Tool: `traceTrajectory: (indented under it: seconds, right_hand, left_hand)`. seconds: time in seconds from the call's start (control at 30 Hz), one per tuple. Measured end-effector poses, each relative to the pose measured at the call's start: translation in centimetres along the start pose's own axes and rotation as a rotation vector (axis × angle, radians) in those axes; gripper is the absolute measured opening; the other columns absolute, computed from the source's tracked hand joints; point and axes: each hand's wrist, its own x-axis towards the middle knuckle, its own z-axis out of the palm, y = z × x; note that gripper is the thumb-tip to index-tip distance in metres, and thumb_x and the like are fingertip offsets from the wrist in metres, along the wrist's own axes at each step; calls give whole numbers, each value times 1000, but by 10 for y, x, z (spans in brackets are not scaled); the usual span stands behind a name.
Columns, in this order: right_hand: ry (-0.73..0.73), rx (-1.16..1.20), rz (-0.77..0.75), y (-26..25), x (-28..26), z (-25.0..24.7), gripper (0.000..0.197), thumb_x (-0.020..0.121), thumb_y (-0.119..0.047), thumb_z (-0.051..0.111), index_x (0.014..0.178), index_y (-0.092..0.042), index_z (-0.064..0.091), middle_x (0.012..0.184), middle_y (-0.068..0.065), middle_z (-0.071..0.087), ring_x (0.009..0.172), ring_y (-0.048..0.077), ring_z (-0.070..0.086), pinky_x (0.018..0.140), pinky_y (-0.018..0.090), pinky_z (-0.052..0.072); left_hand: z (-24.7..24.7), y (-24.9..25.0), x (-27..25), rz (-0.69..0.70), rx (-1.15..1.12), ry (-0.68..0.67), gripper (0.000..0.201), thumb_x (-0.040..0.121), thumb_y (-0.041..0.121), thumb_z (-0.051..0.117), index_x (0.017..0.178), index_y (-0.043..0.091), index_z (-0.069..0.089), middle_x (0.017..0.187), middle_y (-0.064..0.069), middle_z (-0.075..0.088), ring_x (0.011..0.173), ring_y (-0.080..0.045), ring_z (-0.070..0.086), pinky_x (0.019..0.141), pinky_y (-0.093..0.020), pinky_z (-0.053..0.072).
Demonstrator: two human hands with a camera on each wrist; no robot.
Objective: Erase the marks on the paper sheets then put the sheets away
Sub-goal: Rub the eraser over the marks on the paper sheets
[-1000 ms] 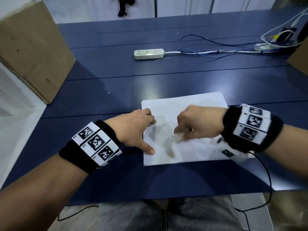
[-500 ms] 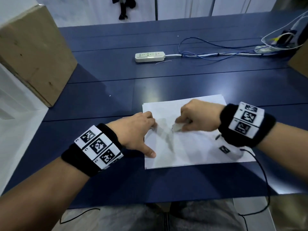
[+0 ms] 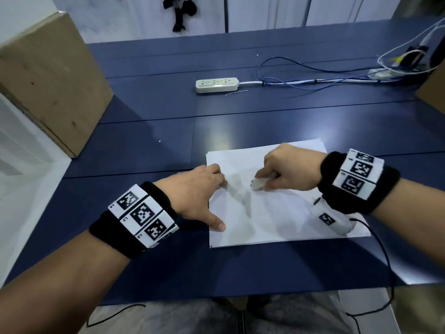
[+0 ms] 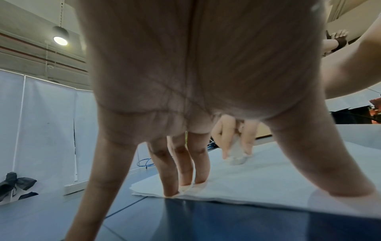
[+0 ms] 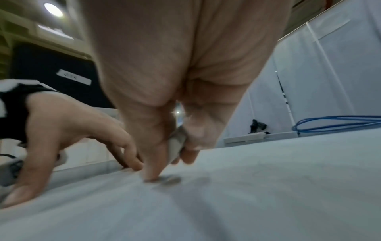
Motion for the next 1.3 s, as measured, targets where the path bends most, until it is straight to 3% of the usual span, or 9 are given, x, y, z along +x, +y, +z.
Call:
traceTrajectory:
  seconds: [0.1, 0.2, 0.27, 0.5, 0.7, 0.93, 1.03, 1.17, 1.3]
  right_hand:
    - [27, -43, -8, 1, -5, 3, 27, 88, -41, 58, 103, -24, 72, 76, 3, 62, 73, 23, 55, 65, 23, 41]
    - [-154, 36, -140, -18, -22, 9, 30, 83, -35, 68, 112, -28, 71, 83, -6, 57, 72, 7, 46, 64, 7, 32]
    - [-252, 54, -161, -24, -28, 9, 32, 81, -34, 70, 113, -31, 71, 84, -5, 60, 73, 5, 47, 64, 10, 35]
    - [39, -85, 33, 6, 4, -4, 31, 89, -47, 54, 87, -22, 72, 68, 4, 60, 69, 25, 53, 62, 25, 37]
    - [-257, 63, -190, -28, -32, 8, 31, 81, -32, 69, 111, -26, 72, 85, -3, 59, 71, 2, 41, 62, 9, 33]
    - [69, -69, 22, 9, 1, -3, 30, 89, -46, 56, 92, -22, 74, 68, 0, 60, 67, 21, 52, 62, 24, 39]
    - [10, -48, -105, -4, -15, 2, 45, 83, -53, 44, 96, -21, 73, 78, 3, 59, 68, 15, 49, 64, 22, 38]
    - [-184, 116, -147, -21, -28, 4, 28, 83, -47, 66, 106, -33, 73, 80, -13, 58, 69, -8, 50, 63, 7, 35]
    - [-36, 93, -45, -1, -7, 1, 24, 83, -54, 64, 92, -35, 74, 58, -15, 56, 60, 2, 51, 61, 12, 35]
  left_hand:
    - [-1, 0, 0, -4, 4, -3, 98, 57, 75, 72, 135, 24, 44, 114, 11, 37, 112, -12, 42, 94, -39, 48]
    - [-1, 0, -1, -3, 10, 5, 98, 57, 75, 73, 134, 21, 45, 113, 11, 37, 111, -12, 43, 94, -38, 47]
    - [-1, 1, -1, 2, 10, 10, 98, 57, 75, 73, 134, 21, 45, 112, 11, 37, 111, -12, 43, 95, -37, 47]
    - [-3, 2, -1, 16, -1, 18, 97, 58, 73, 74, 136, 23, 44, 113, 12, 36, 113, -11, 42, 97, -35, 45]
    - [-1, 1, 0, 12, 3, 19, 102, 57, 74, 73, 138, 21, 43, 116, 11, 37, 113, -11, 42, 97, -35, 46]
    - [-4, 3, -1, 9, -2, 13, 100, 56, 74, 74, 137, 23, 44, 114, 13, 37, 113, -10, 42, 96, -36, 46]
    - [-3, 1, 0, 1, -9, 13, 101, 56, 75, 74, 136, 21, 45, 114, 12, 37, 113, -10, 42, 95, -36, 47]
    - [-3, 3, 0, 8, -5, 6, 100, 57, 73, 74, 136, 21, 44, 115, 12, 37, 112, -11, 41, 97, -34, 45]
    - [-4, 3, -1, 4, -11, 1, 102, 56, 73, 75, 138, 22, 42, 115, 13, 36, 112, -10, 40, 98, -34, 45]
